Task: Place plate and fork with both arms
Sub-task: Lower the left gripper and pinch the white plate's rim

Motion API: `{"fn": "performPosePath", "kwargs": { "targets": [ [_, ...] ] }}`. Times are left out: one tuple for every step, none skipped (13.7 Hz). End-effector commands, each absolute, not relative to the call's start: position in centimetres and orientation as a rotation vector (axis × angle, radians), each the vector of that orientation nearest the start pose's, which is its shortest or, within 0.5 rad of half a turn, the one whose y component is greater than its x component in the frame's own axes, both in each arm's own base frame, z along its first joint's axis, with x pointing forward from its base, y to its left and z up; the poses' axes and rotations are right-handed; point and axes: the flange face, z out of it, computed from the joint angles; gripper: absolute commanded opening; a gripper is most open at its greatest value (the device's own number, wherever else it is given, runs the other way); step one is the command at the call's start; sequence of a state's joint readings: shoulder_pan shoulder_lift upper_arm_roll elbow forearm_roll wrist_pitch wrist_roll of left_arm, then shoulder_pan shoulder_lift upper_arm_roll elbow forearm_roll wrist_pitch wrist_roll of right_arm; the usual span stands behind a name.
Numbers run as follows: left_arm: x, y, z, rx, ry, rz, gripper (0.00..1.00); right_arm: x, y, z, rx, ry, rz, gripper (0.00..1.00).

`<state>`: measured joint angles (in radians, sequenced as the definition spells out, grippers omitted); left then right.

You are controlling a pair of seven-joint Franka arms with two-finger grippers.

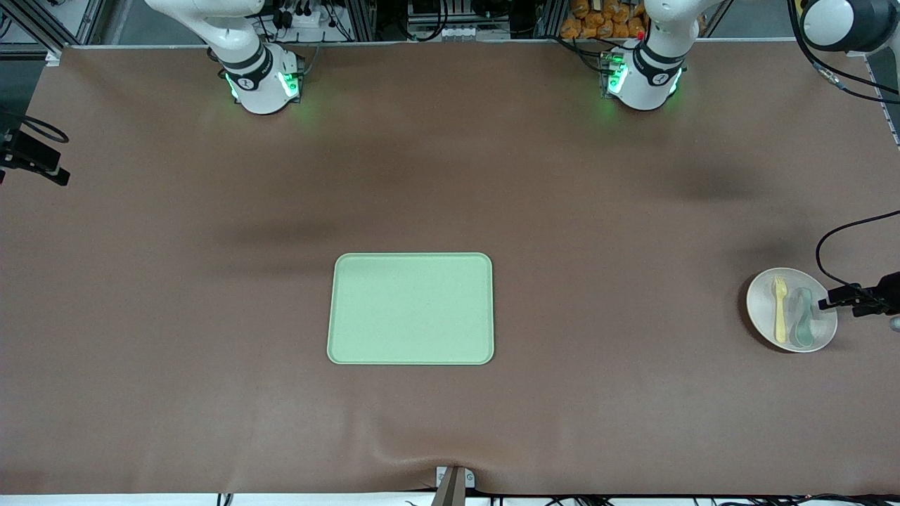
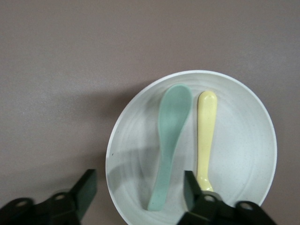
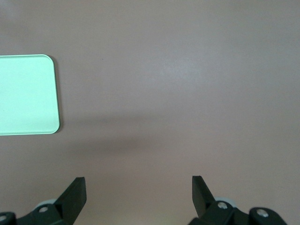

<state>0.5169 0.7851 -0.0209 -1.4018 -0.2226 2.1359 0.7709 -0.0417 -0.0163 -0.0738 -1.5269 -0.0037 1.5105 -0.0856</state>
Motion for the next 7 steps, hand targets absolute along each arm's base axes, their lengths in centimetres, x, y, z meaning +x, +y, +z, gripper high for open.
{"fn": "performPosePath", "kwargs": {
  "targets": [
    [64.4, 34.8, 23.1, -3.312, 0.302, -0.172, 0.73, 54.2, -6.5, 65.3, -3.127, 0.066, -0.007, 1.00],
    [64.3, 35.1, 22.7, -3.311, 0.295, -0.167, 0.69, 54.2, -6.6, 65.3, -3.127, 0.068, -0.007, 1.00],
    [64.1, 35.5, 22.6, -3.303, 0.291, -0.171, 0.68, 54.2, -6.5, 65.3, -3.127, 0.066, -0.007, 1.00],
    [64.0, 35.7, 22.5, -3.298, 0.294, -0.170, 0.64, 54.2, -6.5, 65.3, -3.127, 0.066, -0.007, 1.00],
    [63.9, 35.8, 22.5, -3.296, 0.293, -0.168, 0.60, 54.2, -6.5, 65.3, -3.127, 0.066, -0.007, 1.00],
    [63.9, 35.8, 22.0, -3.300, 0.293, -0.160, 0.57, 54.2, -6.5, 65.3, -3.127, 0.066, -0.007, 1.00],
    [63.8, 35.7, 21.6, -3.303, 0.299, -0.152, 0.53, 54.2, -6.5, 65.3, -3.127, 0.066, -0.007, 1.00]
  ]
}}
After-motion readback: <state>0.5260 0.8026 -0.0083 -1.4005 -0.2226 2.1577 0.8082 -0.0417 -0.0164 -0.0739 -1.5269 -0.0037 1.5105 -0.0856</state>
